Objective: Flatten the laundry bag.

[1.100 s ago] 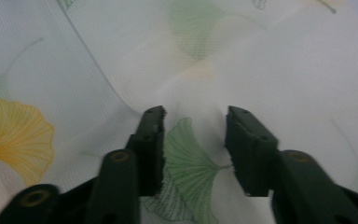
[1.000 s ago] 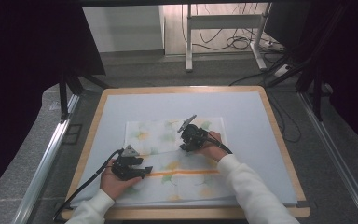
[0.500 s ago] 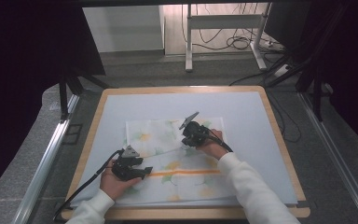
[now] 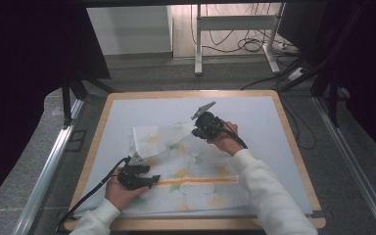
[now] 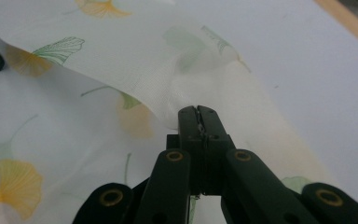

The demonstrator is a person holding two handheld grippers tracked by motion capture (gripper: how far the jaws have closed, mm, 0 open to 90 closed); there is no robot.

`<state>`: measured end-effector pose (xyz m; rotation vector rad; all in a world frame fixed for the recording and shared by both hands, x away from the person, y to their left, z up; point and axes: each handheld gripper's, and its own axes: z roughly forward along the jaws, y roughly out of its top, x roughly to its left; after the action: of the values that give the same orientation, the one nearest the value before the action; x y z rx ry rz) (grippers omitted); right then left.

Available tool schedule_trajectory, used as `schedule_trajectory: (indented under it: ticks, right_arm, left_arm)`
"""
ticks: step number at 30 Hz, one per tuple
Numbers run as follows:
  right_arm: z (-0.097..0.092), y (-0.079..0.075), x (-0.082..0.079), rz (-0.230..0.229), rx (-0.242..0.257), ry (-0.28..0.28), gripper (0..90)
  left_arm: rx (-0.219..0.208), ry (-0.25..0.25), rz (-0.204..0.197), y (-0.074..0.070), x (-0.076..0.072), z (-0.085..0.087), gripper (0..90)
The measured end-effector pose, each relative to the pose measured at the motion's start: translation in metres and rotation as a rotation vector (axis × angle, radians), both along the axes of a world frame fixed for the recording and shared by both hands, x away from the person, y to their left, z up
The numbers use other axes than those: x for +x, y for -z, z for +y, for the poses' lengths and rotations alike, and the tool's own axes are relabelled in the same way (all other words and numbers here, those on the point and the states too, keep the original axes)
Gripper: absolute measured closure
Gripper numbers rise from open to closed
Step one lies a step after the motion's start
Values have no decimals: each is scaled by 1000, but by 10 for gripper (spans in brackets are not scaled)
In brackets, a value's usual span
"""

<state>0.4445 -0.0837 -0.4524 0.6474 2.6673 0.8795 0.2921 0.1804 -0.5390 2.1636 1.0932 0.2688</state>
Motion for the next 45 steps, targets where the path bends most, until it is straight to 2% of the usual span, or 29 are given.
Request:
schedule_trajectory:
  ticks: [6, 11, 19, 23, 27, 29, 31, 35, 41, 45]
  right_arm:
    - [0, -14, 21, -27, 16, 34, 891]
    - [2, -21, 56, -23, 21, 91, 891]
    - [9, -12, 113, -20, -4, 184, 890]
    - [13, -6, 131, -45, -39, 208, 885]
    - [19, -4, 143, -69, -43, 234, 850]
    - [22, -4, 144, -92, -43, 238, 752]
    - [25, -5, 141, -138, -69, 248, 677]
    - [20, -11, 132, -180, -76, 234, 655]
    - [3, -31, 101, -192, -12, 189, 604]
    - [-9, -41, 72, -169, 49, 144, 564]
  left_arm:
    - [3, 1, 3, 0, 0, 0, 424]
    - [9, 4, 2, -1, 0, -1, 423]
    - [6, 17, 11, -1, 2, 0, 424]
    - [4, 20, 17, -2, 3, 1, 424]
    - [9, 23, 16, -2, 3, 0, 423]
    - [9, 24, 15, -2, 3, 0, 423]
    - [9, 25, 14, -2, 3, 0, 422]
    - [13, 28, 14, -2, 3, 0, 421]
    - [17, 29, 15, -2, 3, 0, 420]
    - [22, 27, 16, -2, 3, 0, 418]
